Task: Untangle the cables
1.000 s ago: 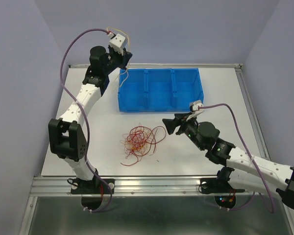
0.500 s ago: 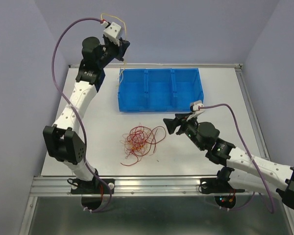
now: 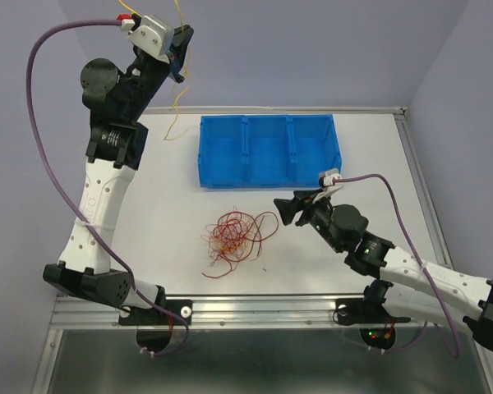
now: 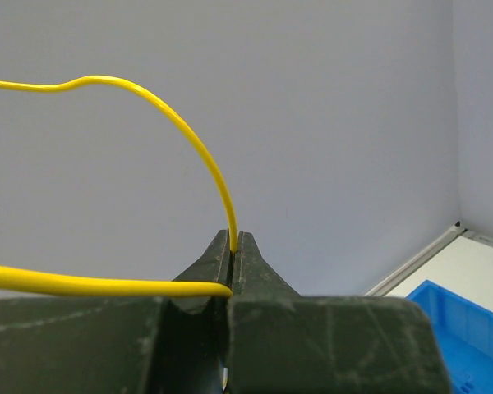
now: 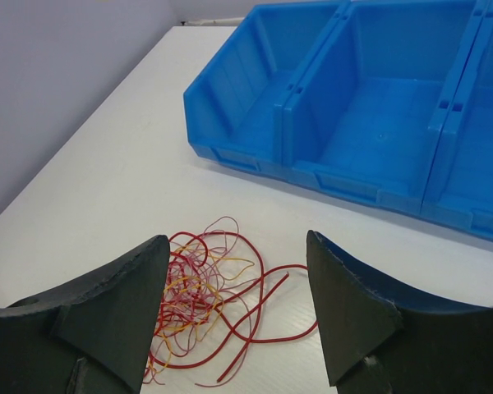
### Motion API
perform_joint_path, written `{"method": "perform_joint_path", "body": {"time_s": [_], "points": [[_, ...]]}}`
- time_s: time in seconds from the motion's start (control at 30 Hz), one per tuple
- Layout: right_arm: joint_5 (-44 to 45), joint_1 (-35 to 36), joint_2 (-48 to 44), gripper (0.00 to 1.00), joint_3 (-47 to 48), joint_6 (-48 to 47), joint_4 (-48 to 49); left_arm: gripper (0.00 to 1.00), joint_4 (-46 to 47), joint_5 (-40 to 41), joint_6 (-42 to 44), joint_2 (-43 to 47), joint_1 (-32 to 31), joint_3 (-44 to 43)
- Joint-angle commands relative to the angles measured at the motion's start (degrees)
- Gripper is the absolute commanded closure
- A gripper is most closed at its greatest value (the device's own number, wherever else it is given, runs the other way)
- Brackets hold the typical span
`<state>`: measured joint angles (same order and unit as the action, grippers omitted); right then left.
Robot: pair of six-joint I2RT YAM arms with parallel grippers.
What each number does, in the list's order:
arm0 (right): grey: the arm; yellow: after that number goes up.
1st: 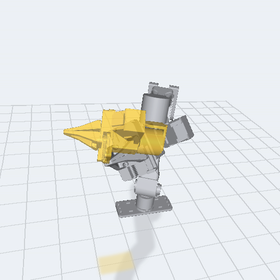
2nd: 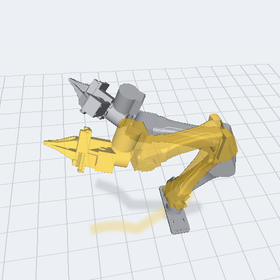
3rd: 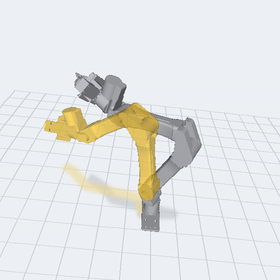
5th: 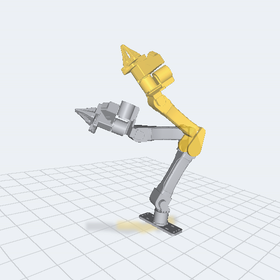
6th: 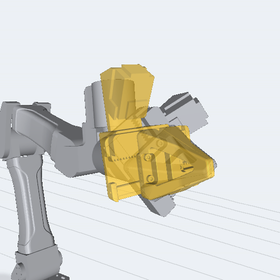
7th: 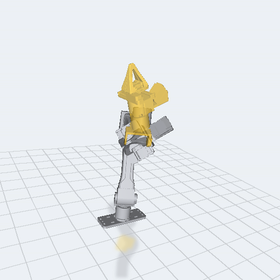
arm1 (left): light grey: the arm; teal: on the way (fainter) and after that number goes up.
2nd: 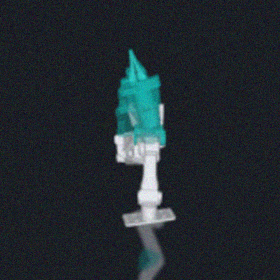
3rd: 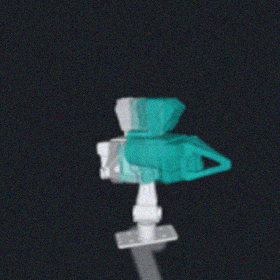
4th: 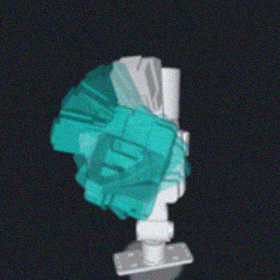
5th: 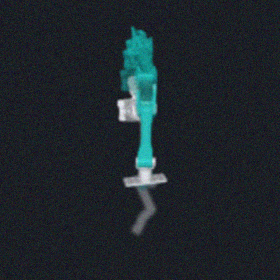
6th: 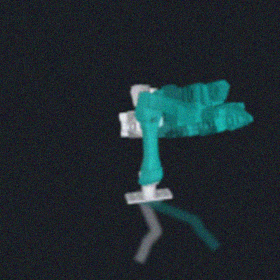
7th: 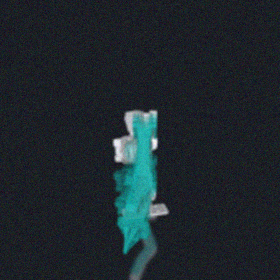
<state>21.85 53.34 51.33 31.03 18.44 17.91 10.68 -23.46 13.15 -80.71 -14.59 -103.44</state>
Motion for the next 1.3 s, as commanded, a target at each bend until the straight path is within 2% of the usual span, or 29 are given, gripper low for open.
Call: {"method": "perform_joint_path", "body": {"time_s": [0.0,0.43,0.77,1.03,1.27], "points": [[0.7,0.3,-1.0,0.28,-0.5,0.5,0.7,1.00,0.7,-1.0,1.1,1.1,-1.2,-0.3],[0.5,0.3,-2.0,0.28,-1.1,0.6,0.5,1.00,1.6,-3.6,-1.7,-1.5,-1.7,3.4],[0.4,0.3,-2.7,0.28,-1.2,0.8,0.3,1.00,6.4,-3.2,-0.4,-3.2,-1.7,12.8],[1.0,0.3,-3.2,0.28,-1.8,0.9,0.0,1.00,10.9,-4.0,-0.8,-5.9,-1.7,23.8],[0.8,0.3,-2.6,0.28,-2.0,1.4,0.0,1.00,10.2,-3.6,-0.8,-11.9,-1.5,21.4]]}}
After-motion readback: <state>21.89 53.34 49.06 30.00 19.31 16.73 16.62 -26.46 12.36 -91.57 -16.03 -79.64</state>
